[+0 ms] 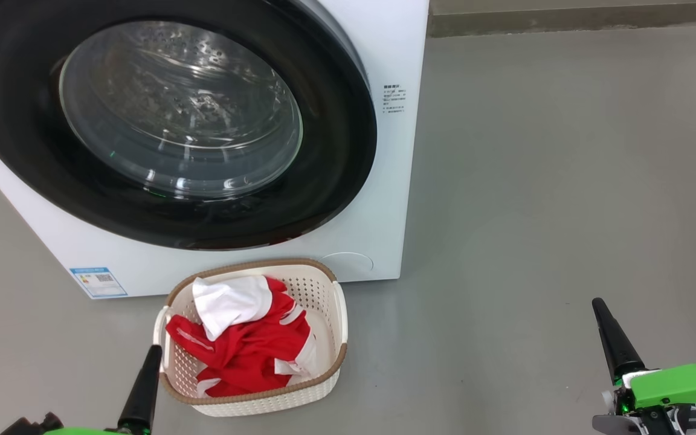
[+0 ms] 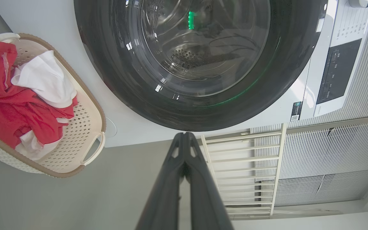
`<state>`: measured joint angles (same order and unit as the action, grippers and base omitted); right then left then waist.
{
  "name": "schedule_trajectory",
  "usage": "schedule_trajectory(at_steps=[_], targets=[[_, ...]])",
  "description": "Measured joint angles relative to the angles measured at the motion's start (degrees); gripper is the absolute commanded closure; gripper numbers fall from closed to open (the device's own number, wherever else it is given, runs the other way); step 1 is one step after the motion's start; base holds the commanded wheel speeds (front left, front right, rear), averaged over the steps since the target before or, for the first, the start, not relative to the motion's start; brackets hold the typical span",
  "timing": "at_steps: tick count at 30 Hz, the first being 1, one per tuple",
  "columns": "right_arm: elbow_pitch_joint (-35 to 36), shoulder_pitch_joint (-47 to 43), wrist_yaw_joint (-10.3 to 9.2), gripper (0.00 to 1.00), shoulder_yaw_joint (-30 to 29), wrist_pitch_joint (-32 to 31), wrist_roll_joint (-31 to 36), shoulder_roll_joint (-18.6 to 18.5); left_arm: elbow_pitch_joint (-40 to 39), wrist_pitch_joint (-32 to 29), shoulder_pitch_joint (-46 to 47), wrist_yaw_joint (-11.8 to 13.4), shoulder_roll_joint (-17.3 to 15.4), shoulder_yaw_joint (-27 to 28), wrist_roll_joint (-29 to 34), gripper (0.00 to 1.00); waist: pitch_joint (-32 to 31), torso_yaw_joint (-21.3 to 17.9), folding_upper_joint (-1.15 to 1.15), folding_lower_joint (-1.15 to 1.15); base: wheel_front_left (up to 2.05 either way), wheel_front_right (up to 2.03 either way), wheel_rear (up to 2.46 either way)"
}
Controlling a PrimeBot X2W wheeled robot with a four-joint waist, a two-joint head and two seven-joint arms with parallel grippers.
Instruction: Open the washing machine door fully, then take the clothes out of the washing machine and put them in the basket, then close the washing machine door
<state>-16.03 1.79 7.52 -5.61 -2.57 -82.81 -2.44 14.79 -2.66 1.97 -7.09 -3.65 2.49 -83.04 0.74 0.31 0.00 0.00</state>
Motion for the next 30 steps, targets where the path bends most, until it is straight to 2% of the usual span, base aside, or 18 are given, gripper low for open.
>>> schedule_trajectory(at_steps=[17, 30], targets=[[0.25, 1.52, -0.05, 1.0, -0.96, -2.87, -9.29, -0.22, 0.31, -2.83, 1.86, 0.0, 0.73, 1.07, -8.93, 1.0, -0.56, -0.31, 0.0, 0.0, 0.0, 0.0, 0.0], [0.35, 1.93, -0.05, 1.0, -1.08, -2.99, -9.96, -0.29, 0.38, -2.88, 1.86, 0.0, 0.86, 1.21, -9.49, 1.0, -0.57, -0.31, 0.0, 0.0, 0.0, 0.0, 0.0]])
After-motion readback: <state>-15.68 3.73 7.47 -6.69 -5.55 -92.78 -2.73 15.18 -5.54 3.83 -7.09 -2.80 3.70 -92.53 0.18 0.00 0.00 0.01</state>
